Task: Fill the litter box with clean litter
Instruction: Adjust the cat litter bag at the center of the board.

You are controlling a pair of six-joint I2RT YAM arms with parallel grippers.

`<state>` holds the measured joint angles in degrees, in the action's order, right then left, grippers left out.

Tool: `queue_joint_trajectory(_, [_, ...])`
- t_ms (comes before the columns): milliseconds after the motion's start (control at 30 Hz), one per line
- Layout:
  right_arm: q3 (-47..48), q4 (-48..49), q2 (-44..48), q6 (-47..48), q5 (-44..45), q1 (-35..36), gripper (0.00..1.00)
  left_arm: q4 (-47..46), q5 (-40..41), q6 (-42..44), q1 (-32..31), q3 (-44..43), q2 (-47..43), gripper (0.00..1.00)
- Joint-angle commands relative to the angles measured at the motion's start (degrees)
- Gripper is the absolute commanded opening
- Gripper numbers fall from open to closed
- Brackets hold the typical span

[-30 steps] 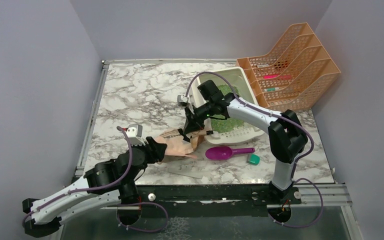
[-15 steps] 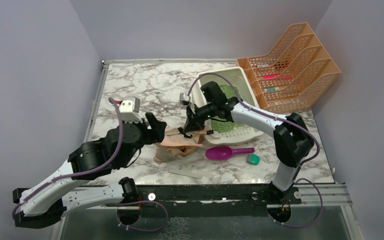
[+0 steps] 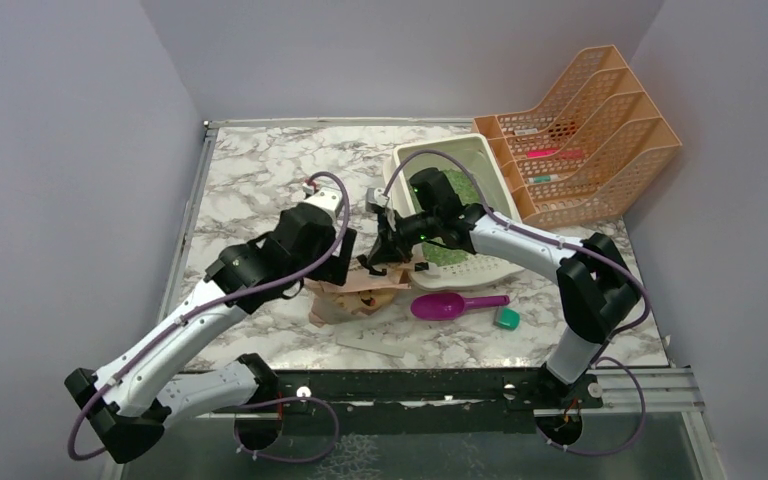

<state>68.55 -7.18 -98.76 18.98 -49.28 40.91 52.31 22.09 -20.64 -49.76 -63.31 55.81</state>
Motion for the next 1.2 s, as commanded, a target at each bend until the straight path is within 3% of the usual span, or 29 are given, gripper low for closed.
queue_joint_trajectory(0, [0.12, 6.65, 3.05, -1.65, -2.16, -0.47, 0.01, -2.01, -27.9, 19.5, 11.94, -0.91, 4.32, 0.9])
queue_joint_trajectory(133, [0.13, 6.54, 3.34, -1.25, -1.96, -0.47, 0.01, -0.49, -42.87, 29.23, 16.97, -2.27, 9.61, 0.93])
queue_joint_trajectory(267, [-0.41, 6.13, 3.8, -0.11, -1.08, -0.48, 0.01, 2.3, -51.59, 36.54, 18.97, -3.49, 12.78, 0.95])
queue_joint_trajectory(467, [-0.28, 5.86, 3.87, 0.62, -0.73, -0.44, 0.01, 4.3, -47.48, 41.37, 18.91, -3.65, 13.17, 0.93])
queue_joint_trajectory(667, [0.93, 5.62, 3.09, -0.24, -1.55, -0.56, 0.01, 5.84, -41.43, 49.77, 19.07, 0.54, 10.33, 0.83])
queue_joint_trajectory(833, [1.41, 5.19, 2.92, -0.53, -3.05, -0.56, 0.01, 4.59, -38.67, 53.02, 19.0, 5.59, 8.34, 0.7])
queue_joint_trajectory(933, [1.41, 4.43, 2.89, -0.24, -3.81, -0.59, 0.02, 4.03, -34.41, 54.46, 19.0, 8.6, 5.6, 0.57])
queue_joint_trajectory(1167, [4.66, -8.0, 1.47, 7.25, -3.29, -0.72, 0.42, 1.44, -32.18, 57.18, 19.0, 13.05, 0.9, 0.03])
